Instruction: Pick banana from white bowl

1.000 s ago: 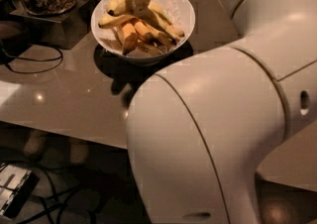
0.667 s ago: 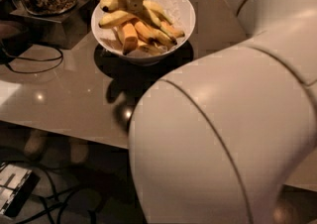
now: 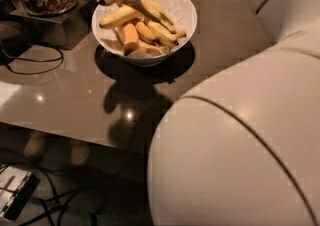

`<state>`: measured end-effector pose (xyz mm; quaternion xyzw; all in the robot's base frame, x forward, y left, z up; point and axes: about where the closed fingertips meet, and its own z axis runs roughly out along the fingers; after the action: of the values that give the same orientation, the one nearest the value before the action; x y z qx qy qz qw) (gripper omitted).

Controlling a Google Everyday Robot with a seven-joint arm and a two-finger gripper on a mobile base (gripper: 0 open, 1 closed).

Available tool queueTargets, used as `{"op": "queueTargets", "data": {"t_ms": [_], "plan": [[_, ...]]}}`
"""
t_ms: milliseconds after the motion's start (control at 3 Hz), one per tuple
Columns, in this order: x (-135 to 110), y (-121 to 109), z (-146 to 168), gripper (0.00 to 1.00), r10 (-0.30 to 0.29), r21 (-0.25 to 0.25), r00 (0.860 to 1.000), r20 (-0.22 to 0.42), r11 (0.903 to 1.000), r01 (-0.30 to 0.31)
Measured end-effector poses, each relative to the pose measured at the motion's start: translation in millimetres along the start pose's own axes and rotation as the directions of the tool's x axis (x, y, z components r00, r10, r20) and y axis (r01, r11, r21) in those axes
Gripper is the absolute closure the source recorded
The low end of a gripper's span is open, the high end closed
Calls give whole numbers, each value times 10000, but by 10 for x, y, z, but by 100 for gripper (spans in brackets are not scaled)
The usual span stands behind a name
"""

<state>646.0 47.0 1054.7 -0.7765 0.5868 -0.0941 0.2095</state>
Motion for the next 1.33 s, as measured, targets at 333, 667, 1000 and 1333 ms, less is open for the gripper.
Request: {"op": "queueTargets", "data": {"t_ms": [333, 667, 1000, 1333], "plan": [[-281, 95, -63, 100, -476, 126, 9980, 421, 9988, 471], [-554, 264, -159, 100, -959, 371, 9930, 691, 9949, 935], [-561, 305, -173, 100, -1010, 372, 9923, 721, 9944, 985], [-588, 306, -160, 100, -1082, 401, 9898, 929, 9937, 1049]]}}
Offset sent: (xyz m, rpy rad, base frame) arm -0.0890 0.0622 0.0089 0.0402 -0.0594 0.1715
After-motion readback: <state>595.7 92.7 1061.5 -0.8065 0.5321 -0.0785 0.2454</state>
